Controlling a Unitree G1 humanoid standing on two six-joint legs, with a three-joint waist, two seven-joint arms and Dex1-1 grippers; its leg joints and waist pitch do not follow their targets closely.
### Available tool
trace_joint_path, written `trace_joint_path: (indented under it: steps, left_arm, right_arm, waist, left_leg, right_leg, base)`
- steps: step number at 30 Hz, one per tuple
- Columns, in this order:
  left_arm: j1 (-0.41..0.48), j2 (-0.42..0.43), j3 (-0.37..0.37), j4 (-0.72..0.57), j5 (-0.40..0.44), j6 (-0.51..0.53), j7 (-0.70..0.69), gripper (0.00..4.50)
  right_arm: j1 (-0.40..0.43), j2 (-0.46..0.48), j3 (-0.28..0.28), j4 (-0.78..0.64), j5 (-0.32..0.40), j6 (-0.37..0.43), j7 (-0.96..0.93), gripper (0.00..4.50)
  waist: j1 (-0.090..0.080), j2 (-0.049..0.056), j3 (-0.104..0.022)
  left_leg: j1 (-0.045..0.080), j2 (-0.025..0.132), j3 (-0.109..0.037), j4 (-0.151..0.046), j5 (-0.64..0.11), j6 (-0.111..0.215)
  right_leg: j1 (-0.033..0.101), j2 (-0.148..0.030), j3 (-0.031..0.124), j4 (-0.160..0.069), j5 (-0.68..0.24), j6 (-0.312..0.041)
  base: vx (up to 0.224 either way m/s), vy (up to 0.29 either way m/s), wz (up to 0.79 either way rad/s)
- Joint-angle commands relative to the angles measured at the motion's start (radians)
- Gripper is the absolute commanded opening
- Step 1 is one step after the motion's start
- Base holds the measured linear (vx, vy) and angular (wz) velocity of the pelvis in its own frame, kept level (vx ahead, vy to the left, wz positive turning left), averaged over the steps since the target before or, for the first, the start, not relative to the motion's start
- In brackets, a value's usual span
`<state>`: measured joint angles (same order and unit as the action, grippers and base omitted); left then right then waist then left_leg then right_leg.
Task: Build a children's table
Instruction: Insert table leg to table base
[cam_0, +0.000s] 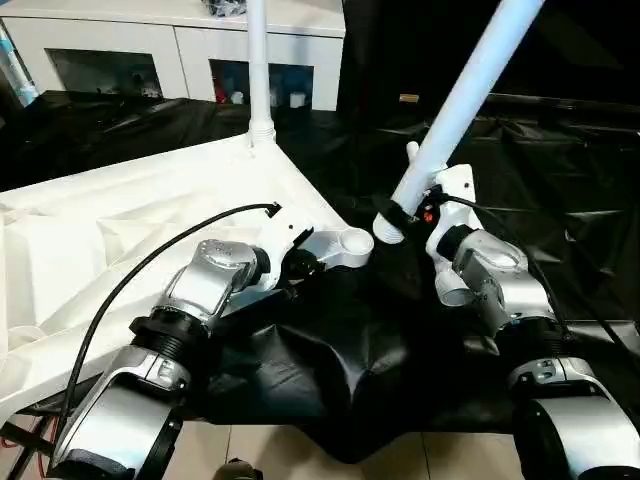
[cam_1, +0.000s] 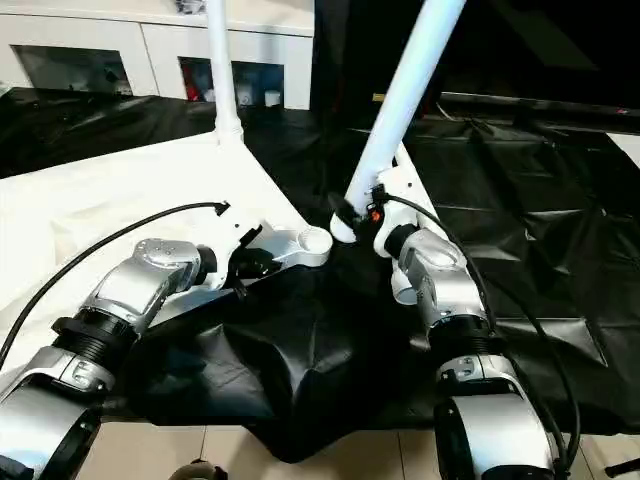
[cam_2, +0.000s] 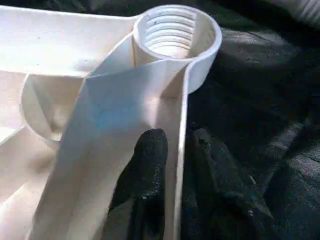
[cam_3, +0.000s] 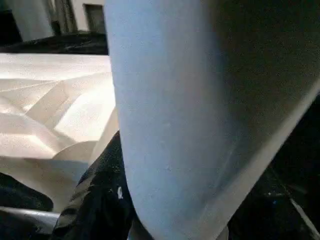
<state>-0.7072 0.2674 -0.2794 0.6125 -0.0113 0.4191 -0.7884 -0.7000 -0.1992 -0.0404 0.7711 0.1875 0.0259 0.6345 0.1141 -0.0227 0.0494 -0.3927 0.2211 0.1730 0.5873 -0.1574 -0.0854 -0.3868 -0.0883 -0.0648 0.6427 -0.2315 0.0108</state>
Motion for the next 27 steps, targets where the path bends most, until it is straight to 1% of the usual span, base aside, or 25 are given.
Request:
trace_joint_path:
  steps: [1, 2, 3, 4, 6, 7, 9, 13, 14, 15, 16, 18, 19, 20, 21, 22, 23, 24, 25, 26, 27]
  left_arm:
    - [0.006, 0.005, -0.018, 0.019, 0.02, 0.007, -0.013, 0.67]
    - [0.006, 0.011, -0.021, 0.02, 0.023, 0.006, -0.023, 0.49]
    - [0.006, 0.013, -0.022, 0.02, 0.022, 0.008, -0.031, 0.34]
    - [0.006, 0.015, -0.024, 0.02, 0.021, 0.009, -0.035, 0.26]
    - [0.008, 0.019, -0.03, 0.019, 0.022, 0.01, -0.046, 0.24]
    - [0.013, 0.026, -0.041, 0.017, 0.026, 0.009, -0.059, 0.12]
    - [0.023, 0.034, -0.045, 0.002, 0.024, 0.005, -0.083, 0.0]
    - [0.035, 0.041, -0.043, -0.021, 0.019, -0.008, -0.107, 0.0]
    - [0.052, 0.057, -0.05, -0.057, 0.012, -0.03, -0.146, 0.0]
    - [0.057, 0.062, -0.053, -0.065, 0.01, -0.038, -0.156, 0.0]
    - [0.076, 0.08, -0.065, -0.099, 0.004, -0.069, -0.198, 0.0]
    - [0.088, 0.092, -0.073, -0.122, -0.002, -0.063, -0.221, 0.0]
    - [0.113, 0.113, -0.086, -0.162, -0.01, -0.059, -0.255, 0.0]
    - [0.139, 0.135, -0.096, -0.203, -0.017, -0.054, -0.284, 0.0]
    - [0.161, 0.15, -0.103, -0.231, -0.018, -0.065, -0.297, 0.0]
    - [0.162, 0.15, -0.103, -0.231, -0.018, -0.066, -0.297, 0.0]
    - [0.174, 0.154, -0.101, -0.241, -0.016, -0.072, -0.292, 0.0]
    - [0.179, 0.152, -0.096, -0.243, -0.015, -0.072, -0.281, 0.0]
    - [0.181, 0.15, -0.091, -0.241, -0.013, -0.066, -0.269, 0.0]
    - [0.181, 0.15, -0.091, -0.241, -0.013, -0.066, -0.269, 0.0]
    - [0.185, 0.147, -0.079, -0.236, -0.002, -0.068, -0.246, 0.0]
  right_arm:
    - [-0.021, -0.008, 0.001, 0.007, -0.008, 0.01, 0.011, 1.91]
    - [-0.024, -0.009, 0.008, 0.009, -0.011, 0.019, 0.026, 1.91]
    - [-0.026, -0.01, 0.012, 0.01, -0.011, 0.026, 0.036, 1.91]
    - [-0.027, -0.011, 0.014, 0.01, -0.011, 0.03, 0.041, 1.91]
    - [-0.028, -0.013, 0.02, 0.009, -0.012, 0.04, 0.055, 1.91]
    - [-0.025, -0.02, 0.037, 0.002, -0.018, 0.06, 0.082, 1.91]
    - [-0.022, -0.025, 0.05, -0.007, -0.017, 0.083, 0.105, 1.91]
    - [-0.02, -0.029, 0.058, -0.013, -0.018, 0.099, 0.119, 1.91]
    - [-0.016, -0.036, 0.069, -0.023, -0.021, 0.115, 0.141, 1.91]
    - [-0.015, -0.037, 0.071, -0.025, -0.021, 0.119, 0.146, 1.91]
    - [-0.01, -0.041, 0.08, -0.036, -0.021, 0.133, 0.167, 1.91]
    - [-0.007, -0.042, 0.085, -0.044, -0.02, 0.142, 0.177, 1.91]
    - [0.0, -0.044, 0.092, -0.059, -0.019, 0.156, 0.191, 1.91]
    - [0.006, -0.045, 0.099, -0.074, -0.014, 0.175, 0.208, 1.91]
    - [0.012, -0.048, 0.109, -0.087, -0.01, 0.192, 0.227, 1.91]
    - [0.012, -0.048, 0.109, -0.087, -0.01, 0.193, 0.228, 1.91]
    - [0.018, -0.053, 0.122, -0.096, -0.012, 0.208, 0.245, 1.91]
    - [0.025, -0.056, 0.134, -0.102, -0.015, 0.217, 0.261, 1.91]
    - [0.031, -0.058, 0.143, -0.105, -0.018, 0.227, 0.274, 1.91]
    - [0.031, -0.058, 0.143, -0.105, -0.018, 0.227, 0.274, 1.91]
    - [0.045, -0.064, 0.165, -0.119, -0.022, 0.253, 0.305, 1.91]
  waist:
    - [0.002, 0.012, -0.076]
    - [0.002, 0.013, -0.076]
    - [0.001, 0.012, -0.076]
    - [0.001, 0.013, -0.076]
    - [0.001, 0.013, -0.077]
    - [0.0, 0.013, -0.077]
    - [0.0, 0.013, -0.076]
    - [0.001, 0.016, -0.076]
    - [0.001, 0.016, -0.075]
    - [0.0, 0.015, -0.075]
    - [0.001, 0.015, -0.075]
    - [0.001, 0.017, -0.073]
    - [0.001, 0.019, -0.072]
    - [0.002, 0.019, -0.073]
    - [0.001, 0.02, -0.071]
    - [0.001, 0.021, -0.072]
    - [-0.001, 0.022, -0.069]
    - [0.0, 0.022, -0.068]
    - [0.001, 0.016, -0.067]
    - [0.001, 0.018, -0.066]
    - [0.0, 0.019, -0.064]
  left_leg:
    - [0.025, 0.004, 0.003, -0.056, -0.112, 0.029]
    - [0.025, 0.005, 0.003, -0.057, -0.116, 0.026]
    - [0.025, 0.004, 0.003, -0.057, -0.118, 0.026]
    - [0.025, 0.005, 0.003, -0.057, -0.12, 0.026]
    - [0.025, 0.004, 0.003, -0.056, -0.109, 0.027]
    - [0.025, 0.003, 0.003, -0.056, -0.099, 0.029]
    - [0.024, 0.003, 0.003, -0.055, -0.098, 0.034]
    - [0.026, 0.006, 0.002, -0.058, -0.115, 0.027]
    - [0.026, 0.006, 0.002, -0.059, -0.125, 0.023]
    - [0.026, 0.008, 0.002, -0.06, -0.134, 0.02]
    - [0.026, 0.007, 0.001, -0.06, -0.136, 0.019]
    - [0.027, 0.008, 0.003, -0.062, -0.142, 0.014]
    - [0.029, 0.009, 0.003, -0.062, -0.155, 0.009]
    - [0.028, 0.01, 0.002, -0.063, -0.156, 0.008]
    - [0.027, 0.01, 0.002, -0.064, -0.158, 0.006]
    - [0.028, 0.011, 0.002, -0.064, -0.16, 0.005]
    - [0.031, 0.01, 0.004, -0.065, -0.175, 0.002]
    - [0.032, 0.01, 0.003, -0.066, -0.182, -0.001]
    - [0.032, 0.01, 0.005, -0.067, -0.194, -0.002]
    - [0.032, 0.01, 0.005, -0.069, -0.202, -0.004]
    - [0.032, 0.01, 0.004, -0.072, -0.221, -0.011]
  right_leg:
    - [0.055, -0.044, 0.035, -0.06, 0.163, -0.274]
    - [0.055, -0.044, 0.035, -0.06, 0.159, -0.273]
    - [0.054, -0.043, 0.035, -0.06, 0.158, -0.274]
    - [0.054, -0.044, 0.035, -0.059, 0.157, -0.274]
    - [0.055, -0.043, 0.035, -0.058, 0.172, -0.276]
    - [0.056, -0.041, 0.034, -0.056, 0.187, -0.279]
    - [0.056, -0.043, 0.034, -0.057, 0.193, -0.281]
    - [0.053, -0.045, 0.034, -0.058, 0.173, -0.284]
    - [0.054, -0.045, 0.034, -0.06, 0.16, -0.284]
    - [0.054, -0.045, 0.034, -0.06, 0.151, -0.282]
    - [0.054, -0.045, 0.034, -0.061, 0.147, -0.279]
    - [0.052, -0.045, 0.035, -0.061, 0.128, -0.276]
    - [0.05, -0.045, 0.036, -0.062, 0.113, -0.276]
    - [0.051, -0.046, 0.036, -0.061, 0.11, -0.275]
    - [0.05, -0.044, 0.035, -0.061, 0.107, -0.272]
    - [0.05, -0.044, 0.035, -0.061, 0.107, -0.271]
    - [0.046, -0.041, 0.035, -0.064, 0.09, -0.269]
    - [0.046, -0.041, 0.035, -0.064, 0.077, -0.266]
    - [0.046, -0.043, 0.037, -0.066, 0.051, -0.261]
    - [0.045, -0.044, 0.037, -0.068, 0.032, -0.257]
    - [0.045, -0.045, 0.038, -0.072, -0.007, -0.247]
  base:
    - [0.0, 0.0, 0.0]
    - [0.0, 0.0, 0.0]
    - [0.0, 0.0, 0.0]
    - [0.0, 0.0, 0.0]
    - [0.0, 0.0, 0.0]
    - [0.0, 0.0, 0.0]
    - [0.0, 0.0, 0.0]
    - [0.0, 0.0, 0.0]
    - [0.0, 0.0, 0.0]
    - [0.0, 0.0, 0.0]
    - [0.0, 0.0, 0.0]
    - [0.0, 0.0, 0.0]
    - [0.0, 0.0, 0.0]
    - [0.0, 0.0, 0.0]
    - [0.0, 0.0, 0.0]
    - [0.0, 0.0, 0.0]
    - [0.0, 0.0, 0.0]
    - [0.0, 0.0, 0.0]
    - [0.0, 0.0, 0.0]
    - [0.0, 0.0, 0.0]
    - [0.0, 0.0, 0.0]
